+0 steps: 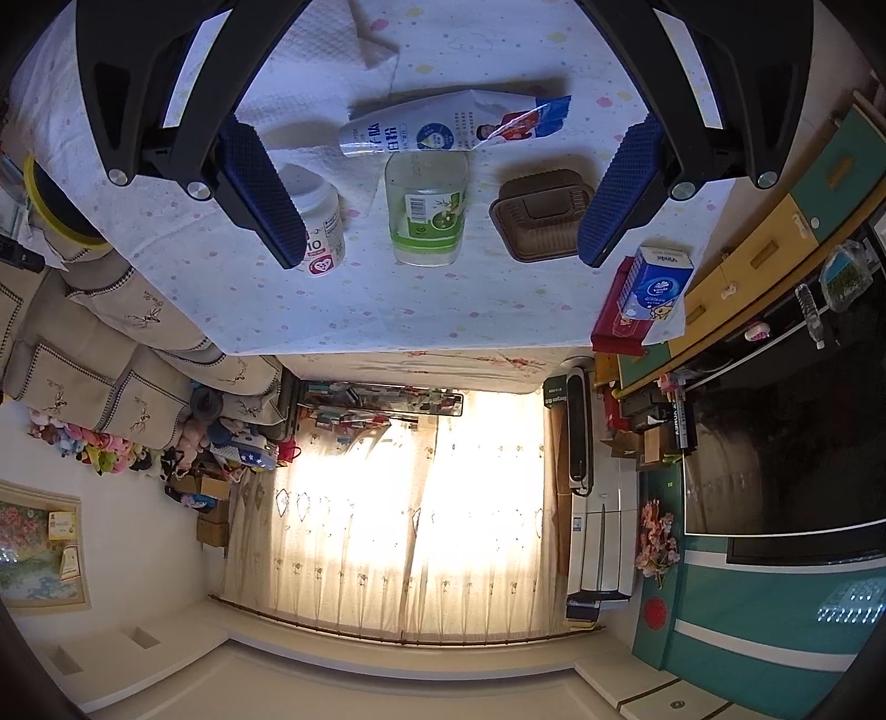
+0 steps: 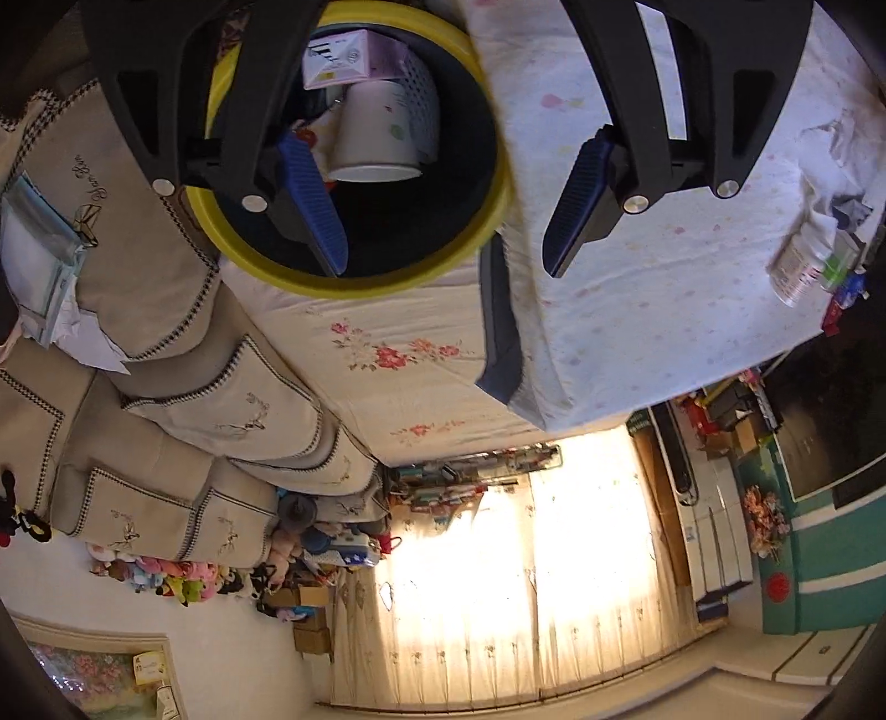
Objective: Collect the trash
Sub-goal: 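Move the left gripper to the white red-labelled pill bottle and grasp it, then carry the pill bottle over the bin and open the left gripper, then move both grippers back over the table toward the white paper towels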
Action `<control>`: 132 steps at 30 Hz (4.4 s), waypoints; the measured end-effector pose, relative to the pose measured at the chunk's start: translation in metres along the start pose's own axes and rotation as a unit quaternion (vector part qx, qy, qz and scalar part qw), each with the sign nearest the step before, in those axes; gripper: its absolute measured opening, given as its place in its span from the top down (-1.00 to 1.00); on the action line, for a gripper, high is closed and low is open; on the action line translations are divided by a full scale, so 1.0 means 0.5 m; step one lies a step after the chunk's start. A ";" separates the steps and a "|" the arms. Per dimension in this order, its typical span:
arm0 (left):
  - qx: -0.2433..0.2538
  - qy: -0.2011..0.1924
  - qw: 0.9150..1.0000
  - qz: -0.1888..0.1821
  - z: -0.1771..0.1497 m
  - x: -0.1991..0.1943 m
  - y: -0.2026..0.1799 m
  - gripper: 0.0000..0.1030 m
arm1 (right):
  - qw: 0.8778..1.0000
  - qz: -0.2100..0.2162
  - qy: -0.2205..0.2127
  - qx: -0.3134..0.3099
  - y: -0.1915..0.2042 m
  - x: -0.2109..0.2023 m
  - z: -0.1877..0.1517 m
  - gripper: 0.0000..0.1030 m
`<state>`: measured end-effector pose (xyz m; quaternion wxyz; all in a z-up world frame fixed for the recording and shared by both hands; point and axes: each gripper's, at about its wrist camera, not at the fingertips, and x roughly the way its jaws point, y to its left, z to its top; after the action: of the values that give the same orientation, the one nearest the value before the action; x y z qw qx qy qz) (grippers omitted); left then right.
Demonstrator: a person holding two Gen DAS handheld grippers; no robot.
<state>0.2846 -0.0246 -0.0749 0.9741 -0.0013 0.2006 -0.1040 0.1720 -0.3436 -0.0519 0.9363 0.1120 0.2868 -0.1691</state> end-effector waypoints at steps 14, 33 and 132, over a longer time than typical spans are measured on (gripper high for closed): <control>0.050 0.146 0.984 -0.084 0.040 0.141 -0.156 -0.88 | 0.996 0.045 -0.061 -0.049 0.119 -0.022 -0.006 -0.40; 0.088 0.315 0.944 -0.045 0.001 0.373 -0.241 -0.09 | 0.994 0.037 -0.090 -0.050 0.126 -0.046 -0.013 -0.68; -0.100 -0.023 0.986 0.134 -0.034 -0.072 0.173 -0.74 | 0.920 0.268 0.127 -0.256 0.582 -0.004 -0.136 -0.72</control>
<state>0.2630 0.0681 -0.0803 0.9786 -0.0744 0.1860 0.0476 0.2474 -0.0551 -0.0730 0.8989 -0.0384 0.3963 0.1831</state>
